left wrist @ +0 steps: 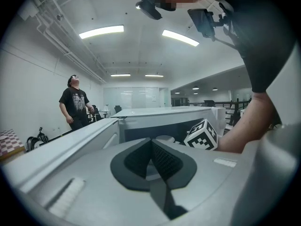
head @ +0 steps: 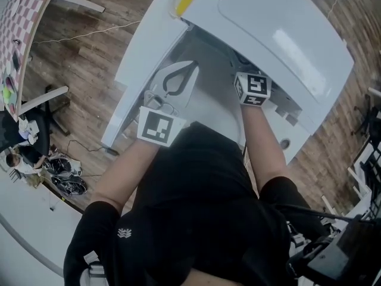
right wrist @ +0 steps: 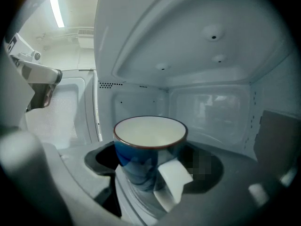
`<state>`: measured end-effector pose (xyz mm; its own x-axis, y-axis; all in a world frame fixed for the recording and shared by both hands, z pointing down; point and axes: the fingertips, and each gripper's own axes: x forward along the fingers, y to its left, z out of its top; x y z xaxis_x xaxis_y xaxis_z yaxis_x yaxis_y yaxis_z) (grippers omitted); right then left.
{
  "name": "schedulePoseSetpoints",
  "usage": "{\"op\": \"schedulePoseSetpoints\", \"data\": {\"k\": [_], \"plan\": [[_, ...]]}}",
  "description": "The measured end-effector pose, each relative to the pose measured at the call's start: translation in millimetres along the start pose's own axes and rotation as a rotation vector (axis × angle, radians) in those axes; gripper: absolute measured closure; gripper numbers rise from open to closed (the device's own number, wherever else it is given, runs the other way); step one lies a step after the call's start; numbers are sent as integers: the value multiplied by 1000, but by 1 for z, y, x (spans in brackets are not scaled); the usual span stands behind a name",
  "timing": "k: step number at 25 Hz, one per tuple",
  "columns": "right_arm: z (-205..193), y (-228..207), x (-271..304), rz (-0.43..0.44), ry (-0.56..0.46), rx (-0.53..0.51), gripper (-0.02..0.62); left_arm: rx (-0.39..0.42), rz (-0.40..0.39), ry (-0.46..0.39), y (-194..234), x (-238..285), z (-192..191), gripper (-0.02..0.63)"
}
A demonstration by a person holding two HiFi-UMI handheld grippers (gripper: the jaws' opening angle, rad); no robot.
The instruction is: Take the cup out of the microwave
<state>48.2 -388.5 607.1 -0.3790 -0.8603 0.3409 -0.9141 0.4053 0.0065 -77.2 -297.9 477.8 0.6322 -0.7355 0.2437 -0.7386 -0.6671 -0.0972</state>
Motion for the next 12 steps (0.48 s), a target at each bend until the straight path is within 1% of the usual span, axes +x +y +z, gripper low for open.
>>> {"op": "schedulePoseSetpoints", "data": {"k": [4,12], "plan": [[4,0,-9,-3,2,-9,202,-12,6,-7,-1,-5,7,603],[8,8,-26,2,-2,-17,202,-8,24,-30,-1,-21,17,603]]}}
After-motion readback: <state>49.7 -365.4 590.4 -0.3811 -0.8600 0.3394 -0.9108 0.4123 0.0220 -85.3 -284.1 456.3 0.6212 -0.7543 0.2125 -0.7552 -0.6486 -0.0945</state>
